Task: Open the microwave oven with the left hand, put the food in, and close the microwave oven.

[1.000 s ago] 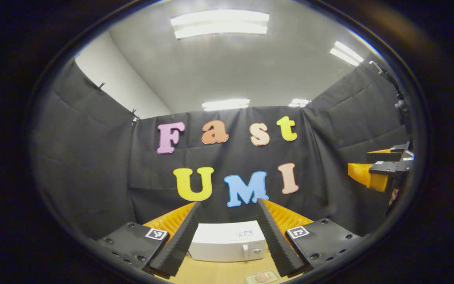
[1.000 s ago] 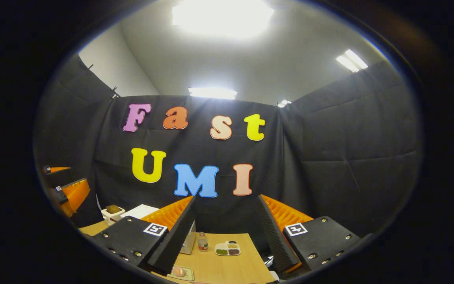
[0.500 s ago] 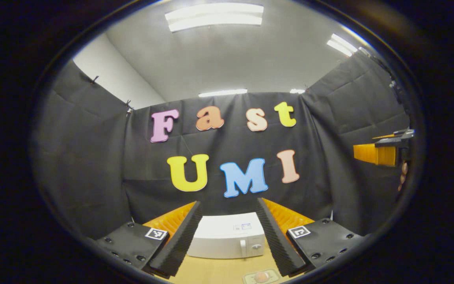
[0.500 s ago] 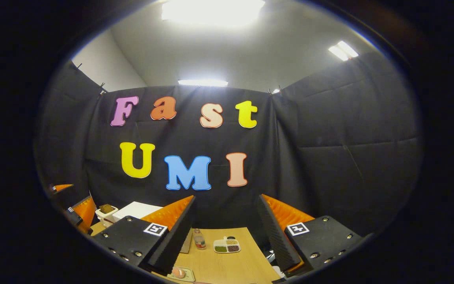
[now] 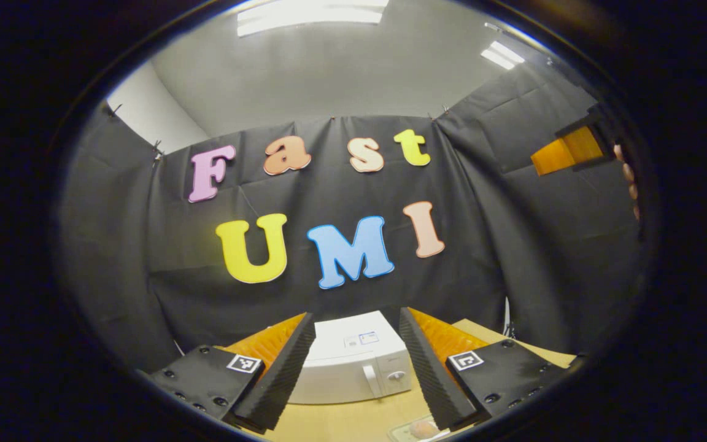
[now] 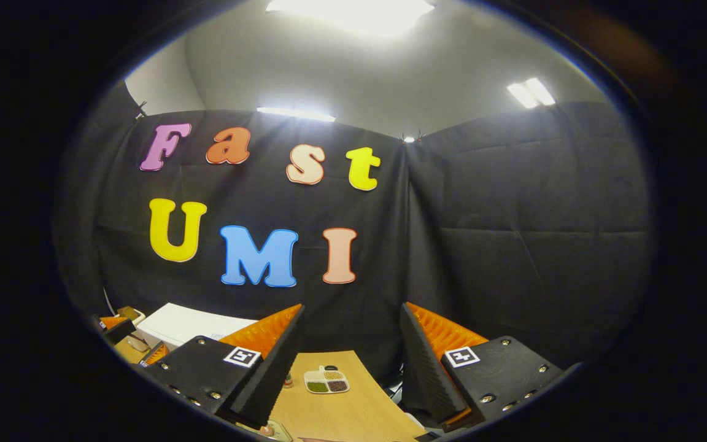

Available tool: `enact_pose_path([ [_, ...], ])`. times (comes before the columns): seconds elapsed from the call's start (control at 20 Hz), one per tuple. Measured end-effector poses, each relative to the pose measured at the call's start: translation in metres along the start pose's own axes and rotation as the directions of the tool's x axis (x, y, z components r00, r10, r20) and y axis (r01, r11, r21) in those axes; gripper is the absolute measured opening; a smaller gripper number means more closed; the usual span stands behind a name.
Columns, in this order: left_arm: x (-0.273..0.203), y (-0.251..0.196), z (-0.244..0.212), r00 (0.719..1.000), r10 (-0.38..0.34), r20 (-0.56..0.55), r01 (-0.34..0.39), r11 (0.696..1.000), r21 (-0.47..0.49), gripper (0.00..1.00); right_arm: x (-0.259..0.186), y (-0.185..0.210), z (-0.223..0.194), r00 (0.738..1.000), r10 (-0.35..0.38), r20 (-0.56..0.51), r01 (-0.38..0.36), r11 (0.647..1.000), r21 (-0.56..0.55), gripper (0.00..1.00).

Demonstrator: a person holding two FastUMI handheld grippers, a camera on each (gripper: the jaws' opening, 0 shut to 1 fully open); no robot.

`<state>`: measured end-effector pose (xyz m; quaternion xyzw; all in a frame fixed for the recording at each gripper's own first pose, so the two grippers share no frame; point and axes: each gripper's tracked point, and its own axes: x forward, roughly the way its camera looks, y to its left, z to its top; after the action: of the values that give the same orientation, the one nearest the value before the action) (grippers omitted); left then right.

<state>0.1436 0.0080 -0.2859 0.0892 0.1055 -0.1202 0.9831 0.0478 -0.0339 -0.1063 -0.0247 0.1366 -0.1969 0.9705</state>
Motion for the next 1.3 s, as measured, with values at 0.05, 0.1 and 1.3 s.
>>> enact_pose_path([
  [0.05, 0.009, -0.004, -0.016, 1.000, -0.022, -0.022, 0.021, 1.000, -0.017, 0.95, 0.001, -0.001, -0.004, 1.000, -0.022, -0.016, 0.022, 1.000, 0.002, 0.93],
  [0.1, 0.016, -0.008, -0.031, 0.998, -0.034, -0.044, 0.033, 0.999, -0.032, 0.96, 0.002, -0.002, -0.006, 0.999, -0.037, -0.026, 0.037, 0.999, 0.002, 0.93],
  [1.3, 0.155, -0.009, -0.321, 0.911, -0.035, -0.412, 0.009, 0.998, -0.065, 0.94, 0.021, -0.031, -0.048, 0.951, -0.238, -0.199, 0.220, 0.969, -0.109, 0.94],
])
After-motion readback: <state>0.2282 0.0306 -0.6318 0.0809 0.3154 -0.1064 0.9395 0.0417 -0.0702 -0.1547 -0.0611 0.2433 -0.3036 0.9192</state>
